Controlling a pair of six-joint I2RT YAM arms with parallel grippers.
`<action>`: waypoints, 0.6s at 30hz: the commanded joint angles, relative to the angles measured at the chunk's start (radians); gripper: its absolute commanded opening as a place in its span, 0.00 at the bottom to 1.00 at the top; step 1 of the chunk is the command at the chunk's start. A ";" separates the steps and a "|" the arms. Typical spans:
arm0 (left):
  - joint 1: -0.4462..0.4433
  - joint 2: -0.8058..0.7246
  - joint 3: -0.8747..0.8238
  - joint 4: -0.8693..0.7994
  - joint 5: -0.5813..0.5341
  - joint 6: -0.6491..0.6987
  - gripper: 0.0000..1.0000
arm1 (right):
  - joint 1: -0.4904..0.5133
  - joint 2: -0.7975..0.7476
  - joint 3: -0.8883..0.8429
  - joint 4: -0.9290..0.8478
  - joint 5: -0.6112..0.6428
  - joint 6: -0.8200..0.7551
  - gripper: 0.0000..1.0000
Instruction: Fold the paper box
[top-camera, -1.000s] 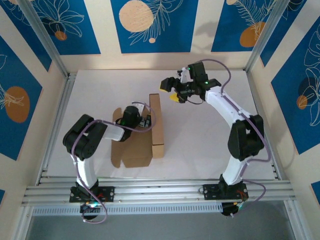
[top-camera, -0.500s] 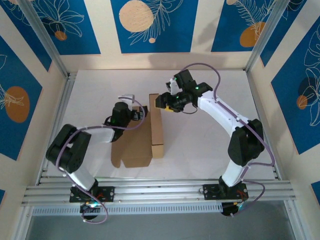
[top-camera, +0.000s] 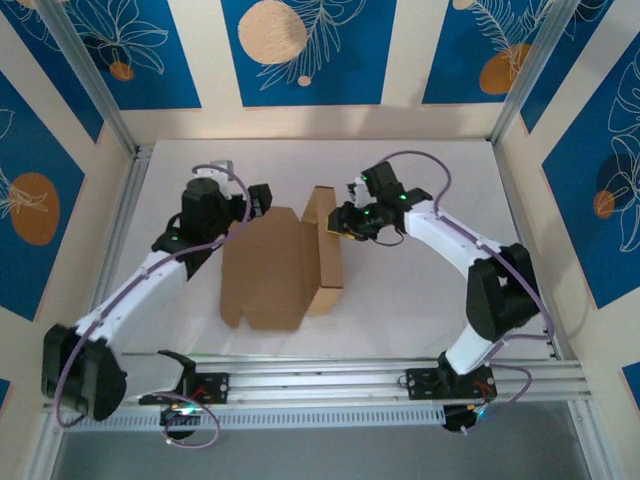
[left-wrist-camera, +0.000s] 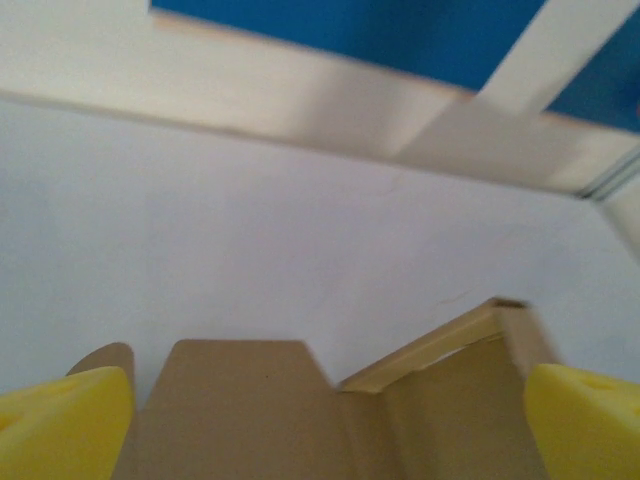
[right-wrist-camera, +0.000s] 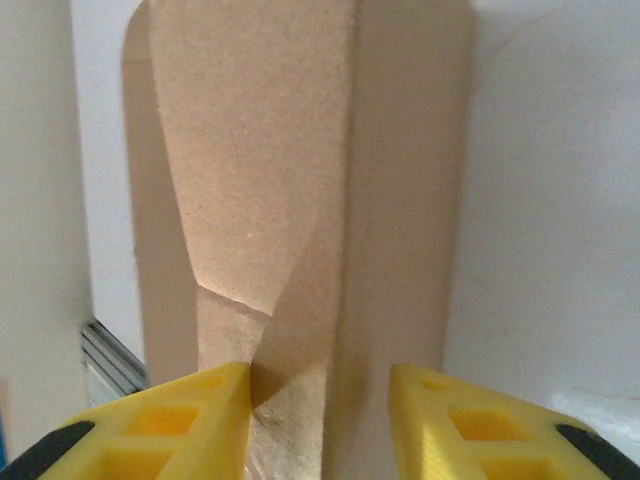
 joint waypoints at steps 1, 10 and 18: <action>-0.017 -0.113 0.094 -0.123 0.077 0.046 1.00 | -0.079 0.019 -0.186 0.014 0.071 0.090 0.40; -0.014 -0.052 0.317 -0.205 0.236 0.032 1.00 | -0.095 0.058 -0.240 0.031 0.071 0.095 0.57; -0.013 -0.086 0.258 -0.230 0.174 0.019 1.00 | 0.003 0.061 -0.016 -0.030 0.306 -0.232 0.70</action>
